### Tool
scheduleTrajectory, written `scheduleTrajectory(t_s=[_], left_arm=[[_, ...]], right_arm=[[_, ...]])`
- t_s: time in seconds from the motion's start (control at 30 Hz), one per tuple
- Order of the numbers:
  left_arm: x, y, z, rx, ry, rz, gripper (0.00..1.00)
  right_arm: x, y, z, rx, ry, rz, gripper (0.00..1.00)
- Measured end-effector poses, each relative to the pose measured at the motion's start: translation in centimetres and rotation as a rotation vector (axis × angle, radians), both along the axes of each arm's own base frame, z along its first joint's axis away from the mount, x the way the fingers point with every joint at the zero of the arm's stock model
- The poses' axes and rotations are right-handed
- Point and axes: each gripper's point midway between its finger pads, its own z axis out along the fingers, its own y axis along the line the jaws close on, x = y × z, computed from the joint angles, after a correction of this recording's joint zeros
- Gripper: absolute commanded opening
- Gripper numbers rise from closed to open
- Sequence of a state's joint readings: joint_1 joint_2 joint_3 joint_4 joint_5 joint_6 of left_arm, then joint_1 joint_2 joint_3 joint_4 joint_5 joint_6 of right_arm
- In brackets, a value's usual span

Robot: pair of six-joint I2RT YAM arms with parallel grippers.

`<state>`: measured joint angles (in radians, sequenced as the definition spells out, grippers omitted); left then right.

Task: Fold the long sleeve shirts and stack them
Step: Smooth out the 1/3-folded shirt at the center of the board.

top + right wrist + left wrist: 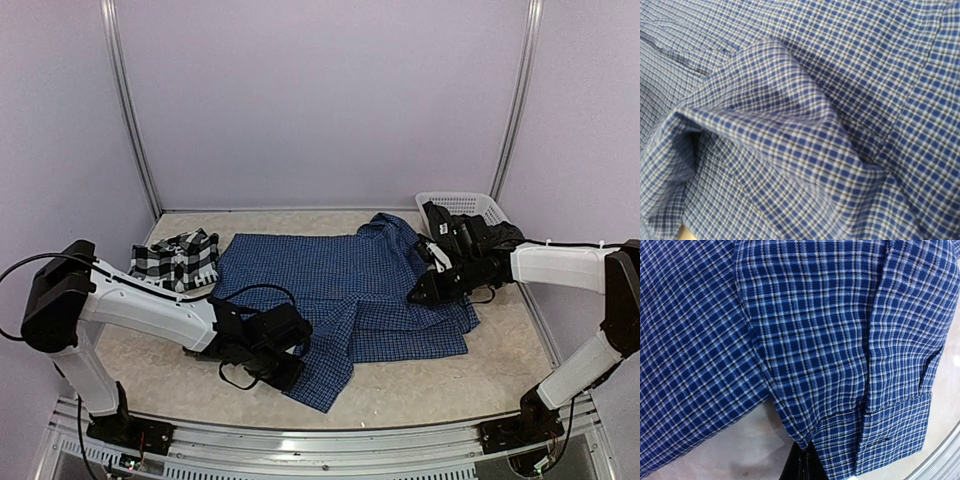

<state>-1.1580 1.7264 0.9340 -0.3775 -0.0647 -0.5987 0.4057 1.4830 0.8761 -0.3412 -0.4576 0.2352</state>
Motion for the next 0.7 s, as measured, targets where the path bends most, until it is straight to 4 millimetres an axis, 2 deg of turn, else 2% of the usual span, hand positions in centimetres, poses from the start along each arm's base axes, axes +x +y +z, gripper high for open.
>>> scheduleTrajectory(t_s=[0.2, 0.33, 0.47, 0.7], left_arm=[[1.1, 1.3, 1.2, 0.086, -0.013, -0.038, 0.00], [2.8, 2.2, 2.8, 0.101, -0.026, -0.038, 0.00], [3.5, 2.7, 4.4, 0.096, -0.038, -0.053, 0.00], [4.6, 3.6, 7.0, 0.117, -0.053, -0.092, 0.00]], right_arm=[[0.1, -0.3, 0.3, -0.020, -0.003, -0.001, 0.27], [0.6, -0.3, 1.6, -0.021, -0.034, -0.006, 0.27], [0.8, -0.2, 2.5, -0.020, -0.060, -0.003, 0.27], [0.8, -0.3, 2.5, -0.029, -0.059, 0.001, 0.27]])
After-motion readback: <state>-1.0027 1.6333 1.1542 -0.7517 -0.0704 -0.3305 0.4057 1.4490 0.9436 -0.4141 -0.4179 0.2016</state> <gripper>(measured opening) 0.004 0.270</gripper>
